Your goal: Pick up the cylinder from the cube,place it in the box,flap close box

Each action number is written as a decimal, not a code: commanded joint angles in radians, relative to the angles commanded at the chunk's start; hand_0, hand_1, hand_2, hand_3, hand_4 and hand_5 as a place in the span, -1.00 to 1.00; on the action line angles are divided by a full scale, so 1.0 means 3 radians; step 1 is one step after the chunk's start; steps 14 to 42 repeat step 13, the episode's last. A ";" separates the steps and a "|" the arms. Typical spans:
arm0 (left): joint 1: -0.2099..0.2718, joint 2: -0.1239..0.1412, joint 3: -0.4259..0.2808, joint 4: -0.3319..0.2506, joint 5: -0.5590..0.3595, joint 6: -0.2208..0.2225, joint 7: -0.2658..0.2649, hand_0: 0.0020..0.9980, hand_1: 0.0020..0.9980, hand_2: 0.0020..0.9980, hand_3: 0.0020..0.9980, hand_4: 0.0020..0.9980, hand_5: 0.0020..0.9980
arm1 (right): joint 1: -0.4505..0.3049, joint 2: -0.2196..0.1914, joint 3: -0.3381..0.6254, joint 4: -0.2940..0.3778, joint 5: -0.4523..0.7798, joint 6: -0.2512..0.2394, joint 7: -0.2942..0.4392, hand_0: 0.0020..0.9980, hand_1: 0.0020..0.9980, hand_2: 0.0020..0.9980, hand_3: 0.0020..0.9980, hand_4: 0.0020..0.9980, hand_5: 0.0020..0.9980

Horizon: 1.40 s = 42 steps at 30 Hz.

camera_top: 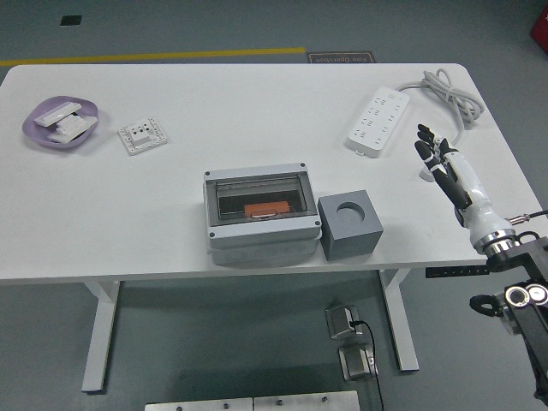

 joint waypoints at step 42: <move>0.0026 -0.0016 0.0143 -0.0004 -0.0278 0.0110 0.0002 0.65 0.62 0.56 0.68 0.45 -0.05 | 0.0025 0.0017 0.0052 0.0040 -0.0269 -0.0013 -0.0124 1.00 1.00 1.00 1.00 1.00 1.00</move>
